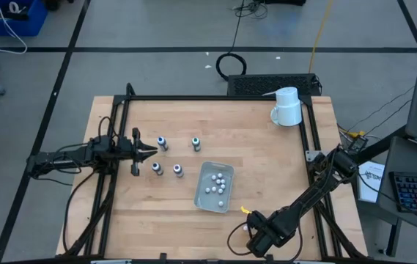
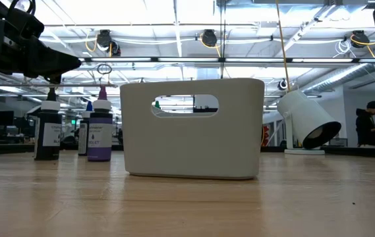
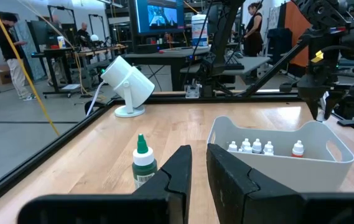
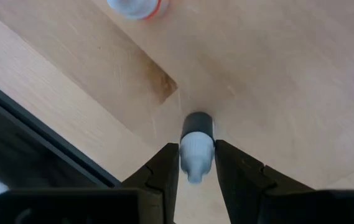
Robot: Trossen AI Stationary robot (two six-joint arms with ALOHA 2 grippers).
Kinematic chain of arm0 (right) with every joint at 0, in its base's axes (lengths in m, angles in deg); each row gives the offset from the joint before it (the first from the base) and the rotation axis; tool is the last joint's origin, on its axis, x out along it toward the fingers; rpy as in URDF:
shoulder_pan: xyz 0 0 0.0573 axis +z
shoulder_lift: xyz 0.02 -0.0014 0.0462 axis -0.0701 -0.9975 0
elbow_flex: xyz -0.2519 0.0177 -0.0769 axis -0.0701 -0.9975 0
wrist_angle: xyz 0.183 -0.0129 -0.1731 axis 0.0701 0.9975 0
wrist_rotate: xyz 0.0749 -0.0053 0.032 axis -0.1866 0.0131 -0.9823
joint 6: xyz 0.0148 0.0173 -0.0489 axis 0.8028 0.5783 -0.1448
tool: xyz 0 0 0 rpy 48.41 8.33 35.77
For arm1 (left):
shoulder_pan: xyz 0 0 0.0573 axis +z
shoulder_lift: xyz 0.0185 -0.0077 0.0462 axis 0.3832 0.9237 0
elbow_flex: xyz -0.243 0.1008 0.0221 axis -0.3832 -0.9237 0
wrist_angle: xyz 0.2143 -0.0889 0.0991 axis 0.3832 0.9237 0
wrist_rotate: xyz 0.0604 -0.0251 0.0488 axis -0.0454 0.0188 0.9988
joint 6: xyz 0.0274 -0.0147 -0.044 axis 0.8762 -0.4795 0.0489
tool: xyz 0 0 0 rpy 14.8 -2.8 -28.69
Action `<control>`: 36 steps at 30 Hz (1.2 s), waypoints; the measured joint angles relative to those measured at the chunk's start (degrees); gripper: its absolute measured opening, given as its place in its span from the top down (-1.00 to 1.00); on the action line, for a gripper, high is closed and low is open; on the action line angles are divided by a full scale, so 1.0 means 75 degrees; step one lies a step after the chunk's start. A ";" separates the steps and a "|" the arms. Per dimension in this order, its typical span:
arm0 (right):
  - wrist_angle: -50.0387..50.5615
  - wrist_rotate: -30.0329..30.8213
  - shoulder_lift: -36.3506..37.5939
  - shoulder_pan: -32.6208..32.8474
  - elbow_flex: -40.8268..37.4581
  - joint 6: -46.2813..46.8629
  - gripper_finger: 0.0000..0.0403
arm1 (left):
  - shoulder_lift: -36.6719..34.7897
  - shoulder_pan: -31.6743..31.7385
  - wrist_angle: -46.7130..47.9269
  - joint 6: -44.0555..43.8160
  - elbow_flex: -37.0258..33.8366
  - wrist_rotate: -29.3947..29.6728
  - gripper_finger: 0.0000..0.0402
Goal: Pick & Place food coloring
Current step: Put the small black food coloring bottle into the white bin
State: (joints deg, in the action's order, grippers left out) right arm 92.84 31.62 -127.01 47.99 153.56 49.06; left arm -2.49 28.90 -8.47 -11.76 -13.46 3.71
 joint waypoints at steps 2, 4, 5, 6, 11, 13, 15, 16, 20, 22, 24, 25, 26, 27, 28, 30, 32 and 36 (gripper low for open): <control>-0.0002 -0.0013 0.0000 0.0002 0.0000 -0.0001 0.54 | 0.0000 0.0000 0.0001 0.0000 0.0000 0.0000 0.71; -0.0004 -0.0016 0.0000 0.0002 0.0000 -0.0010 0.54 | -0.0001 0.0000 0.0001 -0.0002 0.0000 0.0000 0.71; -0.0003 -0.0013 0.0000 -0.0001 0.0000 -0.0016 0.54 | -0.0003 -0.0002 0.0001 -0.0003 0.0000 0.0000 0.71; -0.0004 -0.0016 0.0000 -0.0001 0.0000 -0.0022 0.54 | 0.0000 -0.0003 -0.0002 -0.0001 0.0000 0.0000 0.71; -0.0004 -0.0016 0.0000 0.0000 0.0000 -0.0025 0.54 | 0.0000 -0.0002 0.0001 -0.0002 0.0000 0.0000 0.71; -0.0002 -0.0010 0.0000 -0.0001 0.0000 -0.0025 0.54 | -0.0003 -0.0002 -0.0002 -0.0002 0.0000 0.0000 0.71; -0.0002 -0.0002 0.0000 -0.0001 0.0000 -0.0025 0.54 | 0.0000 -0.0001 0.0001 0.0000 0.0000 0.0000 0.71; -0.0002 0.0007 0.0000 -0.0001 0.0000 -0.0025 0.54 | 0.0000 -0.0001 -0.0002 -0.0001 0.0000 0.0000 0.71; -0.0001 0.0024 0.0000 -0.0001 0.0000 -0.0028 0.62 | 0.0000 -0.0003 -0.0001 -0.0003 0.0000 0.0000 0.71; -0.0002 0.0050 0.0003 -0.0001 0.0003 -0.0032 0.67 | -0.0002 -0.0001 0.0001 0.0000 0.0000 0.0000 0.71; -0.0002 0.0152 0.0009 0.0002 0.0003 -0.0107 0.71 | -0.0002 -0.0002 -0.0002 -0.0002 0.0000 0.0000 0.71; -0.0002 0.0217 0.0012 0.0002 0.0003 -0.0169 0.73 | 0.0000 -0.0003 -0.0002 -0.0003 0.0000 0.0000 0.71; 0.0001 0.0277 0.0012 0.0002 0.0003 -0.0230 0.74 | -0.0003 -0.0002 0.0001 0.0000 0.0000 0.0000 0.71; 0.0004 0.0399 0.0012 0.0002 0.0003 -0.0317 0.75 | -0.0003 0.0000 -0.0002 -0.0003 0.0000 0.0000 0.71; 0.0010 0.0508 0.0012 0.0002 0.0003 -0.0416 0.76 | 0.0000 -0.0002 0.0001 -0.0001 0.0000 0.0000 0.71; 0.0054 0.0648 0.0015 -0.0004 0.0006 -0.0581 0.77 | -0.0003 -0.0003 -0.0001 -0.0003 0.0000 0.0000 0.71; 0.0173 0.0665 0.0097 -0.0013 0.0003 -0.0641 0.77 | -0.0003 -0.0003 0.0001 0.0000 0.0000 0.0000 0.71; 0.0957 0.1039 0.0570 -0.0034 0.0095 -0.0648 0.77 | -0.0002 -0.0003 0.0001 -0.0002 0.0000 0.0000 0.71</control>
State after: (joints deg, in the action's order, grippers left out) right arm 100.02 39.41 -122.74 47.74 154.28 44.20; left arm -2.51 28.88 -8.47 -11.78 -13.46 3.71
